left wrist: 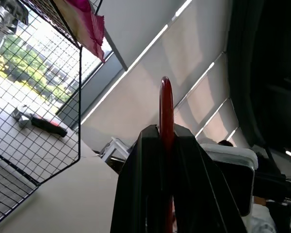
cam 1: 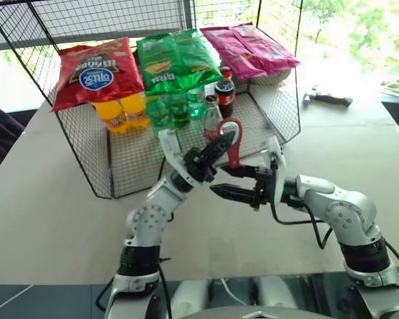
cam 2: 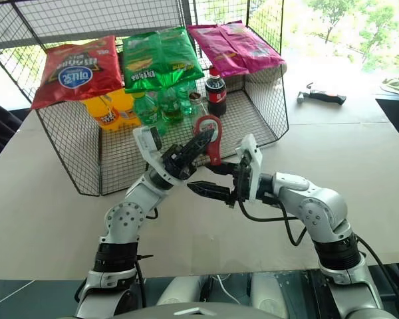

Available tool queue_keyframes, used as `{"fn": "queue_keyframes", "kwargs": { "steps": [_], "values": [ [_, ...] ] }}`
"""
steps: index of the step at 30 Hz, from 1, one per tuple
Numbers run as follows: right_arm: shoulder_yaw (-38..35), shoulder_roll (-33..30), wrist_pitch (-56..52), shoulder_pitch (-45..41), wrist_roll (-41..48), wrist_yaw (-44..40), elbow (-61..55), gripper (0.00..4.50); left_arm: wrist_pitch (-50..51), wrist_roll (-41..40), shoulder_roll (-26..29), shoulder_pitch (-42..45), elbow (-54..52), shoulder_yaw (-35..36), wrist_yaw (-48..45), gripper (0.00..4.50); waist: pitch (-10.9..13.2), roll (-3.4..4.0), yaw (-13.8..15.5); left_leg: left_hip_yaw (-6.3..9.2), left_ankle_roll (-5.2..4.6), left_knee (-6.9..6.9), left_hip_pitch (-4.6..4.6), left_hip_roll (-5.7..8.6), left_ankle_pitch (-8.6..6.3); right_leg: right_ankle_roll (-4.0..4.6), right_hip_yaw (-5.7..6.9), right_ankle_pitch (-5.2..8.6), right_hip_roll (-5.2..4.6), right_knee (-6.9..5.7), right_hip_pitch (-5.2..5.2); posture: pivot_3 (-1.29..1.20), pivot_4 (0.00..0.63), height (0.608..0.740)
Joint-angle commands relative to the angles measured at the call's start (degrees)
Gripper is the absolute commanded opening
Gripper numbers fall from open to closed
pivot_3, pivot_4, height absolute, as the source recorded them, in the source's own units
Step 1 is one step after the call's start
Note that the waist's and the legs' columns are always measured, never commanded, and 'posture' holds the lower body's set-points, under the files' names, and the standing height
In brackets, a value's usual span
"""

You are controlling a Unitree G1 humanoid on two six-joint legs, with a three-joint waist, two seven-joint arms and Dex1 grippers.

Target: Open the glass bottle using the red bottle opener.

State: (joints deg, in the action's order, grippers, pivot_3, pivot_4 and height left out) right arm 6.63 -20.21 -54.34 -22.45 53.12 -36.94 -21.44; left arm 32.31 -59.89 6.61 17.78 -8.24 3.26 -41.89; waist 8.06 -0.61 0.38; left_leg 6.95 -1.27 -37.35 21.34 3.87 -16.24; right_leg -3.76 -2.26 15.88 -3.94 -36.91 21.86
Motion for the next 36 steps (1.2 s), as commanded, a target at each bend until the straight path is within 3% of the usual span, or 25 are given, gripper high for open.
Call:
{"fn": "queue_keyframes", "kwargs": {
  "steps": [1, 10, 13, 21, 31, 35, 36],
  "values": [
    [-3.6, -1.5, -6.0, -2.8, 8.4, -1.2, -0.8, 4.50, 2.6, -2.4, -0.1, -0.3, -0.8, -0.5, -2.7, 0.05, 0.0, 0.00, 0.0, 0.00, 0.00, -0.02, 0.02, 0.00, 0.00, 0.00, 0.00, 0.00, 0.00, 0.00, 0.01, 0.00, 0.150, 0.740],
    [-5.0, -7.7, -8.5, -6.6, 9.2, -5.4, 2.8, 4.50, 5.6, -2.2, 0.5, -1.1, -0.4, -0.3, -5.5, 0.05, 0.0, 0.00, -0.1, 0.01, -0.01, -0.03, 0.03, 0.01, 0.00, 0.00, 0.04, 0.00, 0.01, -0.01, 0.01, 0.00, 0.150, 0.740],
    [-4.2, -8.9, -8.8, -7.1, 9.0, -7.1, 3.0, 3.65, 5.2, -1.6, 0.3, -1.0, -0.1, -0.1, -5.8, 0.00, 0.0, 0.00, -0.1, 0.01, -0.02, -0.03, 0.06, 0.01, 0.00, 0.00, 0.04, 0.00, -0.01, 0.03, 0.02, 0.00, 0.150, 0.740],
    [-2.6, -10.2, -9.5, -7.8, 7.4, -9.2, 3.1, 0.04, 4.9, -0.9, -0.3, -1.5, -0.1, -0.1, -6.6, 0.00, 0.0, -0.02, -0.2, 0.02, -0.01, -0.12, 0.47, 0.02, 0.00, 0.00, 0.05, -0.01, -0.05, -0.02, 0.42, 0.00, 0.150, 0.740],
    [-2.6, -8.9, -9.5, -7.4, 6.1, -8.4, 3.1, 0.04, 2.1, 1.2, -0.9, -2.5, -0.7, -0.1, -7.1, 0.00, 0.0, -0.02, -0.2, 0.02, -0.01, -0.12, 0.49, 0.02, 0.00, 0.00, 0.05, -0.01, -0.05, -0.02, 0.44, 0.00, 0.150, 0.740],
    [-3.5, -9.9, -9.3, -6.0, 5.7, -8.9, 2.5, 0.00, 1.7, 1.5, -0.9, -2.6, -1.2, -0.2, -7.4, 1.29, 0.0, -0.02, -0.2, 0.02, -0.01, -0.12, 0.50, 0.02, 0.00, 0.00, 0.06, -0.01, -0.05, -0.01, 0.45, 0.00, 0.150, 0.740],
    [-3.8, -10.1, -9.2, -5.7, 5.6, -8.8, 2.6, 0.00, 1.6, 1.7, -0.9, -2.6, -1.3, -0.2, -7.4, 1.80, 0.0, -0.02, -0.2, 0.03, -0.01, -0.12, 0.50, 0.02, 0.00, 0.00, 0.06, -0.01, -0.05, -0.01, 0.45, 0.00, 0.150, 0.740]
  ]
}}
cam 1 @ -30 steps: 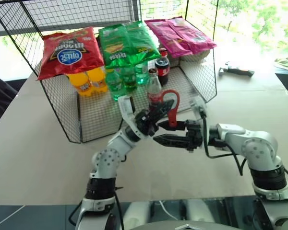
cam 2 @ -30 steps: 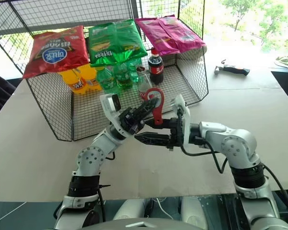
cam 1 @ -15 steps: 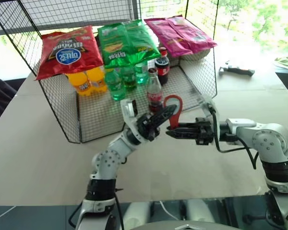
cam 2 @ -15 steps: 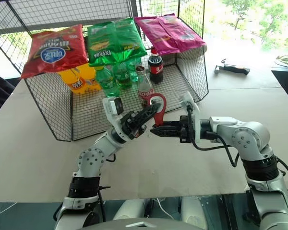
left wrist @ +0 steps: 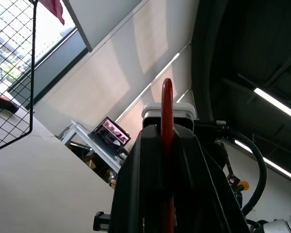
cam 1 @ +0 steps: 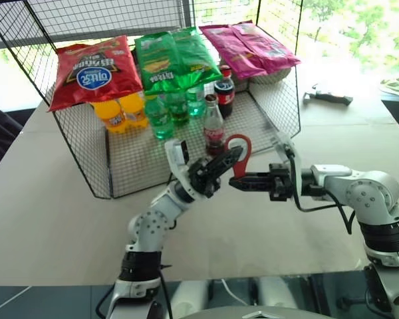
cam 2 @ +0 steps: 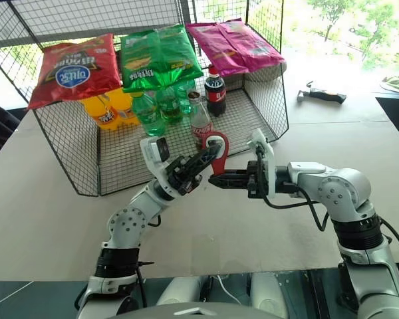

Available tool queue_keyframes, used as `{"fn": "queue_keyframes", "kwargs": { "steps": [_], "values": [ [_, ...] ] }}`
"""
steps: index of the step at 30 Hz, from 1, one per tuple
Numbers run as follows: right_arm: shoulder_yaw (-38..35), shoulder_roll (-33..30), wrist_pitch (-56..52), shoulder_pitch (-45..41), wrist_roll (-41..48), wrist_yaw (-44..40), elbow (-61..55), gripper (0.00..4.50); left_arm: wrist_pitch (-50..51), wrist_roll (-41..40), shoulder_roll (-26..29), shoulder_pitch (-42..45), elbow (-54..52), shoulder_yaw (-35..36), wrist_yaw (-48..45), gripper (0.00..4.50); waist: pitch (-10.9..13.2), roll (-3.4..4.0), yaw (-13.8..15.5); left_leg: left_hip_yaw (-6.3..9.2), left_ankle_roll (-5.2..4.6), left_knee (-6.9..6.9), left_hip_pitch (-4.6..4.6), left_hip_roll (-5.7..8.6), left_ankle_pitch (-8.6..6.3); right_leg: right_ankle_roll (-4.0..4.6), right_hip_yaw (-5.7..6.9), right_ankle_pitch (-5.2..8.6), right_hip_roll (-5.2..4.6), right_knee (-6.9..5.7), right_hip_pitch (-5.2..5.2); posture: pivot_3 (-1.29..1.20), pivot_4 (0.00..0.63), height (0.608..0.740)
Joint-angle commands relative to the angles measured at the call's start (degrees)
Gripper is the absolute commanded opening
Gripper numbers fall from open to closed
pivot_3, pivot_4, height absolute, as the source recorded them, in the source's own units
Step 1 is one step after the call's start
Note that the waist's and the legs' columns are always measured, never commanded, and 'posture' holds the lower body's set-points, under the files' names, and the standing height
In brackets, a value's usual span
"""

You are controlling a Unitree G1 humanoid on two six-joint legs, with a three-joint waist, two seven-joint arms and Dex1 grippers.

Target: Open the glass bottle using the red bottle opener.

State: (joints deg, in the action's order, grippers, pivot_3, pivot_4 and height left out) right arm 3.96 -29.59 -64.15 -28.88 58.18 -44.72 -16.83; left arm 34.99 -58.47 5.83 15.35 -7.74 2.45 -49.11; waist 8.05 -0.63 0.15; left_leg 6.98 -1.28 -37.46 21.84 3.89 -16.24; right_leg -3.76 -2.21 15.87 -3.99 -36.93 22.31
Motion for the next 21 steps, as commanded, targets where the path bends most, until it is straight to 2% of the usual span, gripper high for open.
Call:
{"fn": "queue_keyframes", "kwargs": {
  "steps": [1, 6, 13, 16, 21],
  "values": [
    [-1.5, -1.0, 0.8, 1.1, 0.4, -0.9, -2.1, 0.00, -1.3, 0.6, 0.0, -0.3, -2.1, 0.5, -0.1, 2.14, 0.0, 0.00, 0.0, 0.00, 0.00, 0.00, 0.00, 0.00, 0.00, 0.00, 0.01, 0.00, 0.00, 0.00, 0.00, 0.00, 0.150, 0.740],
    [-4.3, -5.1, 6.5, 6.6, -5.9, 0.3, -2.3, 0.00, -3.4, 3.9, 1.0, -1.1, -5.9, -0.1, 1.7, 4.40, 0.0, -0.01, 0.5, -0.01, 0.00, 0.00, 0.01, 0.02, 0.00, 0.00, 0.00, 0.00, -0.02, 0.00, 0.00, 0.00, 0.150, 0.740],
    [-9.6, -4.7, 25.5, 12.5, -22.1, 7.9, 1.0, 0.00, -22.1, 23.9, 1.7, -4.7, -9.6, -1.9, 6.9, 4.46, 0.0, -0.01, 0.6, -0.10, 0.01, 0.01, -0.03, 0.01, 0.00, -0.03, -0.10, -0.02, 0.00, -0.02, 0.00, 0.00, 0.150, 0.740],
    [-11.1, -1.8, 32.9, 12.6, -27.1, 11.8, 2.5, 0.00, -30.9, 33.7, 1.5, -4.4, -6.0, -2.3, 11.1, 4.46, 0.0, -0.01, 0.6, -0.11, 0.03, 0.01, -0.04, 0.00, 0.01, -0.07, -0.10, -0.05, 0.03, -0.02, 0.00, 0.00, 0.150, 0.740],
    [-10.9, 2.9, 40.3, 11.0, -32.3, 16.1, 4.1, 0.00, -44.3, 48.3, 2.0, 1.3, 3.3, -2.2, 20.0, 4.46, 0.0, -0.03, 0.7, -0.12, 0.03, -0.01, -0.02, 0.02, 0.03, -0.11, -0.10, -0.08, 0.07, -0.03, 0.01, 0.00, 0.150, 0.740]
  ]
}}
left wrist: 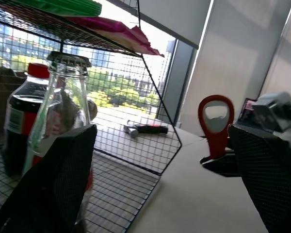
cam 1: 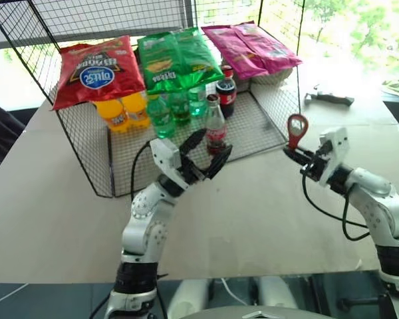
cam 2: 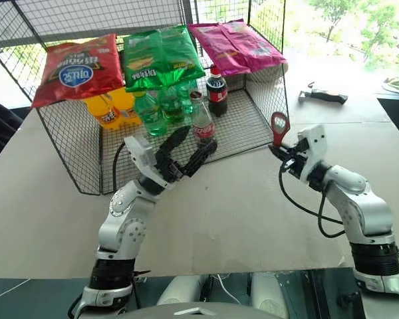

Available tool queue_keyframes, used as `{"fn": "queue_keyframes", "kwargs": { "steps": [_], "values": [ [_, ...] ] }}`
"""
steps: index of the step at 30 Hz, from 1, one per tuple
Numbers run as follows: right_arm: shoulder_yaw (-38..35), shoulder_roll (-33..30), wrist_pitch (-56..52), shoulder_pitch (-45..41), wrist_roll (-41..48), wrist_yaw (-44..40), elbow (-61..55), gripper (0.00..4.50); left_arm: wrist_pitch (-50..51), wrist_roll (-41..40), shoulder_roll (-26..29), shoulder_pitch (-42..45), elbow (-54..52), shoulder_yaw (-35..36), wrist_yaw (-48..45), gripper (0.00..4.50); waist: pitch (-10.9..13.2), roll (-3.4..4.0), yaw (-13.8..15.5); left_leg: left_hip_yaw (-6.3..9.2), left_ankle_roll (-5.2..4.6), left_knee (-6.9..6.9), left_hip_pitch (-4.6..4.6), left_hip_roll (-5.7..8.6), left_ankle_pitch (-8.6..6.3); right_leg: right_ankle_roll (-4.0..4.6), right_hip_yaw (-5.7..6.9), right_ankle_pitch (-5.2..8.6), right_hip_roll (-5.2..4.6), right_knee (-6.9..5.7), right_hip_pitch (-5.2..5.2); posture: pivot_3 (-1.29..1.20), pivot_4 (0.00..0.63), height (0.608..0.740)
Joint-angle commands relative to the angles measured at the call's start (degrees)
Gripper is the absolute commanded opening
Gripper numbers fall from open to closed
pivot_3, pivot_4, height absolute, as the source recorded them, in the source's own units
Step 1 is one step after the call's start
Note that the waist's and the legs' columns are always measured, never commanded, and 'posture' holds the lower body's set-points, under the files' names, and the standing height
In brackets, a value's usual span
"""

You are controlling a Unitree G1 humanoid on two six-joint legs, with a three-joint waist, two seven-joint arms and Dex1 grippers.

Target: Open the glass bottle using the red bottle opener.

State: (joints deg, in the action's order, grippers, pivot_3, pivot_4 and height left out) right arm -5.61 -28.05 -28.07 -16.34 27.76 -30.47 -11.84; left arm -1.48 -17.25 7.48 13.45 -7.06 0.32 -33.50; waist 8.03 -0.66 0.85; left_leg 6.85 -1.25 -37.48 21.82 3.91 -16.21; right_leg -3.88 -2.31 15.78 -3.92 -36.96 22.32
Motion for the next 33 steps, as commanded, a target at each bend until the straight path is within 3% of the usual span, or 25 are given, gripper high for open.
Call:
{"fn": "queue_keyframes", "kwargs": {
  "steps": [1, 11, 30, 33],
  "values": [
    [-1.3, 2.1, 4.7, -1.8, -2.1, 2.3, -0.8, 0.00, -10.0, 9.2, 0.7, 4.6, 4.2, -0.2, 5.6, 4.46, 0.0, 0.00, 0.0, 0.00, 0.00, 0.00, 0.00, 0.01, 0.00, 0.00, 0.00, 0.00, 0.00, 0.00, 0.00, 0.00, 0.150, 0.740],
    [-1.2, 5.0, 6.8, -2.6, -2.7, 3.1, -2.1, 0.00, -13.1, 15.1, 0.8, 13.6, 18.6, -1.6, 11.0, 4.46, 0.0, 0.00, -0.2, 0.00, -0.01, 0.01, 0.06, 0.07, 0.00, -0.01, -0.01, 0.00, 0.12, -0.03, 0.10, 0.00, 0.150, 0.740],
    [-1.2, 5.9, 6.6, -0.3, -2.6, 5.0, -6.0, 0.00, -10.5, 10.4, -0.6, 24.4, 35.6, -1.2, 4.1, 4.46, 0.0, -0.02, -0.4, -0.02, 0.01, -0.13, 0.09, 0.07, 0.02, -0.01, -0.05, 0.00, 0.19, -0.29, 0.20, 0.00, 0.150, 0.740],
    [-1.0, 5.9, 6.7, -0.3, -2.7, 5.0, -5.9, 0.00, -11.0, 9.7, -0.9, 25.2, 36.1, -0.8, 3.4, 3.66, 0.0, -0.02, -0.4, -0.02, 0.01, -0.23, 0.11, 0.07, 0.02, -0.01, -0.05, 0.00, 0.19, -0.39, 0.21, 0.00, 0.150, 0.740]
  ]
}}
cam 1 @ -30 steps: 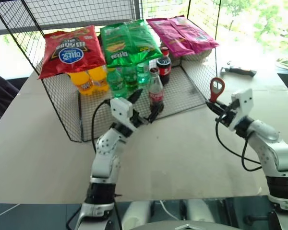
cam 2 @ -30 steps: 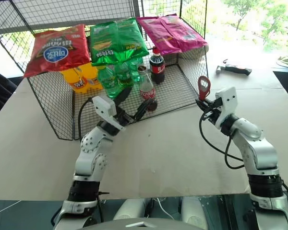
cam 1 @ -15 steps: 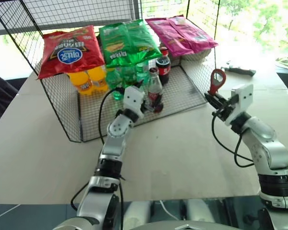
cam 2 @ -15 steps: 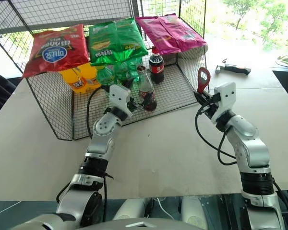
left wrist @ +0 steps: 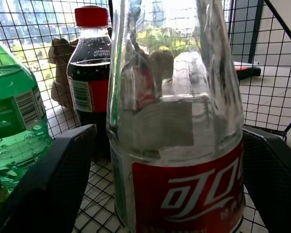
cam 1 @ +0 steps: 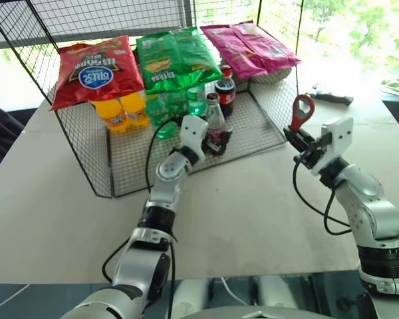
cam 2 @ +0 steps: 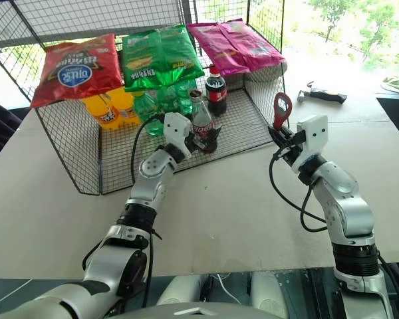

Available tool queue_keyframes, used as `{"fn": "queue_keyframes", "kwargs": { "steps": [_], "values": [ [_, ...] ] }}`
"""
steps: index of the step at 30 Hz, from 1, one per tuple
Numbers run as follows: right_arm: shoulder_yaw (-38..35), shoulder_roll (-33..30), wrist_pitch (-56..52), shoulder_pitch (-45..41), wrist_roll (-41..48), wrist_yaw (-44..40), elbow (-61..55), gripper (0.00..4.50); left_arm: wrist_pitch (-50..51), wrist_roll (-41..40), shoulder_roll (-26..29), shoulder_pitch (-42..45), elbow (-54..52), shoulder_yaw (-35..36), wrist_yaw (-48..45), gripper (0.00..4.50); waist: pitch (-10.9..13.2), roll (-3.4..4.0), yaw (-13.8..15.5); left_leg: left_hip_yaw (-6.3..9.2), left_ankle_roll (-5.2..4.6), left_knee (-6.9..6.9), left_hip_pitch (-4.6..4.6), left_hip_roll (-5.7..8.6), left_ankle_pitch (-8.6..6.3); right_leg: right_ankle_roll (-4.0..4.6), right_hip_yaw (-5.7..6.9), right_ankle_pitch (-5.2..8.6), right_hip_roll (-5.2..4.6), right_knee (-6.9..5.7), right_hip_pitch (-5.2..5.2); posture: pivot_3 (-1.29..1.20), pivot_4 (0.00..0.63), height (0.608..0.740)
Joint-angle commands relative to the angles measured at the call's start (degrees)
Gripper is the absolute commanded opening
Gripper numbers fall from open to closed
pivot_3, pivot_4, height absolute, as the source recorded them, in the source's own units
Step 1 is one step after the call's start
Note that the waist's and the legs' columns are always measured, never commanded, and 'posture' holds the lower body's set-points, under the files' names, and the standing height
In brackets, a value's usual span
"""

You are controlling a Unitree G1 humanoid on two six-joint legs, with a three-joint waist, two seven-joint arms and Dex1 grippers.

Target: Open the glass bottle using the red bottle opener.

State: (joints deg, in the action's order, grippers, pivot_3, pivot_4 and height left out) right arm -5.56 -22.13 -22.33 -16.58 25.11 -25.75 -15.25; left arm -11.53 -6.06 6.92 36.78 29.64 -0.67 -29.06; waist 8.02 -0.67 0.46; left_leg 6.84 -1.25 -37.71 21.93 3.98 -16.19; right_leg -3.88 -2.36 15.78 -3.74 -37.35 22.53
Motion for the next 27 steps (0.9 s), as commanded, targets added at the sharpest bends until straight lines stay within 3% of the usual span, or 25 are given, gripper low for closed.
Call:
{"fn": "queue_keyframes", "kwargs": {
  "steps": [1, 2, 3, 8, 11, 16, 22, 27],
  "values": [
    [-0.9, 0.1, 1.0, -0.1, -0.2, 0.3, -2.5, 0.00, -0.9, -1.6, -0.4, 2.0, -0.7, 0.3, -1.3, 3.26, 0.0, 0.00, -0.1, 0.00, 0.00, -0.04, 0.00, 0.00, 0.00, 0.00, 0.00, 0.00, 0.00, -0.03, 0.00, 0.00, 0.150, 0.740],
    [-0.8, 0.1, 1.0, -0.2, -0.3, 0.3, -2.4, 0.00, -0.7, -1.7, -0.4, 1.8, -1.1, 0.3, -1.4, 2.70, 0.0, 0.00, -0.1, 0.00, 0.00, -0.07, 0.00, 0.00, 0.00, 0.00, -0.01, 0.00, 0.00, -0.07, 0.01, 0.00, 0.150, 0.740],
    [-0.7, 0.1, 1.1, -0.3, -0.3, 0.2, -2.3, 0.00, -0.5, -1.9, -0.3, 1.4, -1.7, 0.2, -1.7, 2.67, 0.0, 0.00, -0.1, -0.01, 0.00, -0.09, 0.00, 0.00, 0.00, 0.00, -0.02, 0.00, 0.00, -0.10, 0.01, 0.00, 0.150, 0.740],
    [-0.9, 0.0, 1.1, -0.9, -0.4, -0.1, -2.0, 0.00, 0.2, -2.5, 0.4, -1.0, -5.4, 0.0, -3.0, 2.67, 0.0, 0.00, -0.4, 0.00, 0.00, -0.20, 0.03, 0.00, 0.00, 0.00, -0.02, 0.00, 0.01, -0.19, 0.03, 0.00, 0.150, 0.740],
    [-2.4, -0.8, 2.1, -2.0, -0.3, -0.5, -0.9, 0.00, 3.4, -8.1, 1.1, -5.7, -16.4, -1.4, -9.4, 2.67, 0.0, 0.00, -1.1, -0.01, 0.00, -0.21, 0.06, -0.01, 0.00, 0.00, -0.05, 0.00, -0.01, -0.21, 0.06, 0.00, 0.150, 0.740],
    [-3.9, -1.8, 3.6, -2.9, -0.8, -1.0, 1.1, 0.00, 9.3, -11.0, 3.7, -11.8, -27.8, -4.4, -14.4, 2.67, 0.0, 0.00, -1.2, 0.01, 0.00, -0.29, 0.11, -0.02, -0.01, 0.00, -0.04, 0.00, -0.21, -0.28, 0.11, 0.00, 0.150, 0.740],
    [-3.6, -1.1, 5.4, -2.5, -1.2, -1.4, 2.3, 0.00, 9.7, -8.7, 6.2, -15.6, -31.3, -7.3, -15.6, 2.67, 0.0, -0.01, -1.2, -0.05, -0.01, -0.39, 0.03, -0.02, -0.01, 0.00, -0.10, 0.00, -0.17, -0.42, 0.05, 0.00, 0.150, 0.740],
    [-3.3, -0.5, 6.1, -2.2, -1.6, -1.6, 2.7, 0.00, 8.6, -8.4, 5.1, -16.3, -30.1, -7.6, -14.5, 2.67, 0.0, -0.01, -1.1, -0.04, -0.01, -0.43, 0.06, -0.01, -0.01, 0.00, -0.09, 0.00, 0.00, -0.42, 0.05, 0.00, 0.150, 0.740]
  ]
}}
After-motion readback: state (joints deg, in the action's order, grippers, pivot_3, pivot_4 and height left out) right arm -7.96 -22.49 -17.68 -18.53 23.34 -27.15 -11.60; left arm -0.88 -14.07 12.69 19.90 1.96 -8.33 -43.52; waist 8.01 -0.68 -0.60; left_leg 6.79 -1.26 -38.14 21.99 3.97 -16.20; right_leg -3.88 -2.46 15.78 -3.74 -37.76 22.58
